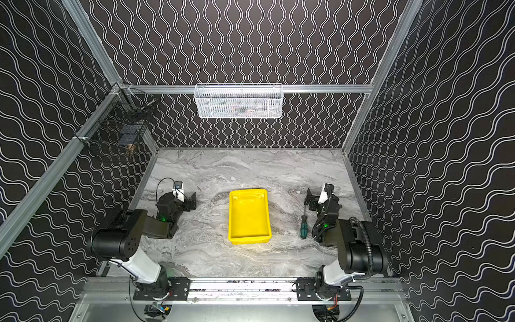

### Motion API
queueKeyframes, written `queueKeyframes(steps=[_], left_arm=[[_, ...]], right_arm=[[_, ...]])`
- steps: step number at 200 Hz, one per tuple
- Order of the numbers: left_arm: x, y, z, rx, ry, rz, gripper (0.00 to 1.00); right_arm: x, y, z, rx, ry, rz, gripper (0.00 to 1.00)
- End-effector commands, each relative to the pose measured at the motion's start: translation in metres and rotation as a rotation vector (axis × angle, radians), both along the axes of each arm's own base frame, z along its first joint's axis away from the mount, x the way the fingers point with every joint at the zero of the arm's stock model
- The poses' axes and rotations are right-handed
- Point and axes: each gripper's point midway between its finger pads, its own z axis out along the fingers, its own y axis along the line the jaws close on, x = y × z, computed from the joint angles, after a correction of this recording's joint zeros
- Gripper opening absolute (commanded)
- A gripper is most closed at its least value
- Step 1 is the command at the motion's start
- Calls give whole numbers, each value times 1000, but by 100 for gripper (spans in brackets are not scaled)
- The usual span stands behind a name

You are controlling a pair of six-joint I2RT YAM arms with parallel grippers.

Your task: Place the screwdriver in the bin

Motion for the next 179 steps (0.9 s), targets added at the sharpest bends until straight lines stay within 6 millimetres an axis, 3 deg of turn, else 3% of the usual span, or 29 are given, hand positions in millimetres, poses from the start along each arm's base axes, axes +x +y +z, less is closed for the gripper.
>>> queueKeyframes(steps=[1,179], left_arm=[[2,-1,7,5,-26,-6,99],[4,0,5,5,-15,-2,99]], right_arm=[[1,0,6,-3,-24,-3,99],[2,2,6,-3,-24,9,99]])
